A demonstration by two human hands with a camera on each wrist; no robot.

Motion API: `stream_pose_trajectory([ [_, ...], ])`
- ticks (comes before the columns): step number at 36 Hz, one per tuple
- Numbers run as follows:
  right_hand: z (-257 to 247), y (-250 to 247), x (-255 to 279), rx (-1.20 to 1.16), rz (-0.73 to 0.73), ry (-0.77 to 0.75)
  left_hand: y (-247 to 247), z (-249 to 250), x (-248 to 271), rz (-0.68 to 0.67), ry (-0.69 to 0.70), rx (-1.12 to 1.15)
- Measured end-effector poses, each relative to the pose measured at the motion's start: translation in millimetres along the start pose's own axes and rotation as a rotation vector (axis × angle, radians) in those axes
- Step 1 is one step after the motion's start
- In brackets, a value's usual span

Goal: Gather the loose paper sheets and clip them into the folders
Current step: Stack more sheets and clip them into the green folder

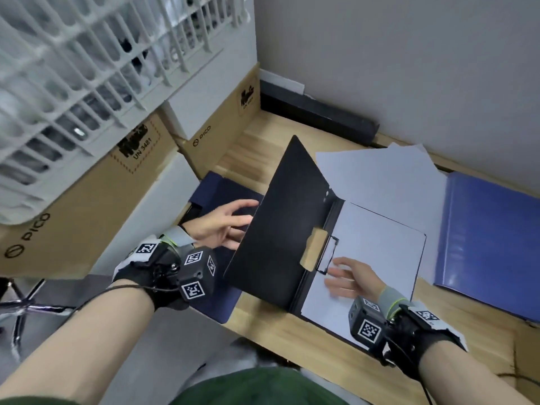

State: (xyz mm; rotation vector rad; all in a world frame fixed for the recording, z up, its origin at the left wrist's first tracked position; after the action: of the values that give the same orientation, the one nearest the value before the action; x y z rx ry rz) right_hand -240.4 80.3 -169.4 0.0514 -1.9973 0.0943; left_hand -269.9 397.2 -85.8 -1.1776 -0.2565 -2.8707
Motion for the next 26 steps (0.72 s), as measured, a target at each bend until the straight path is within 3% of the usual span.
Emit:
stream_pose_trajectory([
  [9,-4,-50,35,-0.206,0.112,-0.086,131,16,-35,-0.410,-0.317,-0.037],
  [13,-6,-65,58,-0.333,0.096,-0.109,153,-4,-58,-0.378,-0.427,-0.043],
  [18,25,-120,72,-0.483,0.158,-0.122,188,-32,-81,-0.370,-0.521,-0.135],
  [26,85,-140,58,-0.236,0.406,0.012,190,-49,-93,-0.185,-0.513,-0.218],
])
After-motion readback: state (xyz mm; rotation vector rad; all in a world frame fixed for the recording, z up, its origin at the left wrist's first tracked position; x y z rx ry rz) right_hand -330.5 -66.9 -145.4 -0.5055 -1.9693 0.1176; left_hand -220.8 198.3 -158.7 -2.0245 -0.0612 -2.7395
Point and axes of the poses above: each hand's wrist, its own x-axis away from the middle knuckle, its own y-axis out of the palm, z = x × y, the point moved 3 cm from there along -x, towards the middle knuckle, and after that the axes turned 15 degrees about z, right-handed, at the moved point
